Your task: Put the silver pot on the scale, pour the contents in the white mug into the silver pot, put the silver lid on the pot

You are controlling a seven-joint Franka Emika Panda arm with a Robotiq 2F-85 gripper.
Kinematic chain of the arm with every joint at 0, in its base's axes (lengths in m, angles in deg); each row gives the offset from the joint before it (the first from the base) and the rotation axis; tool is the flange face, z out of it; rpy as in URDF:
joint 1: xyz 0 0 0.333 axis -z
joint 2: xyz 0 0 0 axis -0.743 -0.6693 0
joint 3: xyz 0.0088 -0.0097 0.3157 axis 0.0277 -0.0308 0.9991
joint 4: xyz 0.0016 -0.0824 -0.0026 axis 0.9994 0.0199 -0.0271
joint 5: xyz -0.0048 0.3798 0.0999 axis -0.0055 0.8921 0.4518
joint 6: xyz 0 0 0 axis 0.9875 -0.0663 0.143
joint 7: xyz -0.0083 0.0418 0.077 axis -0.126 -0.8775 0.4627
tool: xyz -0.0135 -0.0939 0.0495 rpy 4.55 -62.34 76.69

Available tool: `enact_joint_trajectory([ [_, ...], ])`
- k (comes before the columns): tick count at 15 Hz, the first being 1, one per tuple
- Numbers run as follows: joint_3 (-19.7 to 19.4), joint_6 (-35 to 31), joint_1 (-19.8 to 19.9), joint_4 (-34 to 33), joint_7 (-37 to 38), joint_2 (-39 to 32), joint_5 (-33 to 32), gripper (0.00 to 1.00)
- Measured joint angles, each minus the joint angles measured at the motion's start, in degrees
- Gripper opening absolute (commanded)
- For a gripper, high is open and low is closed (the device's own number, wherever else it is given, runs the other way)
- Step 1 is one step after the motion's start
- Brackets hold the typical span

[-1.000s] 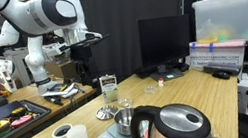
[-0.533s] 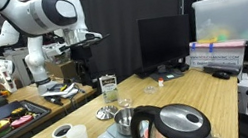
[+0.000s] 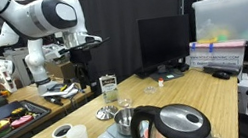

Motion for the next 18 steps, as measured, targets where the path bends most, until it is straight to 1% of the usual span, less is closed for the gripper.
enact_joint_trajectory([
  [3, 0.2, -0.2, 0.3, 4.0, -1.4, 1.9, 1.0, 1.00],
  [7, 1.0, -0.4, 0.5, 10.3, -5.3, 7.2, 4.4, 1.00],
  [9, 1.0, -0.4, 0.9, 12.6, -7.0, 9.6, 4.6, 1.00],
  [18, 1.6, -0.9, 1.3, 14.1, -7.7, 10.5, 4.6, 1.00],
])
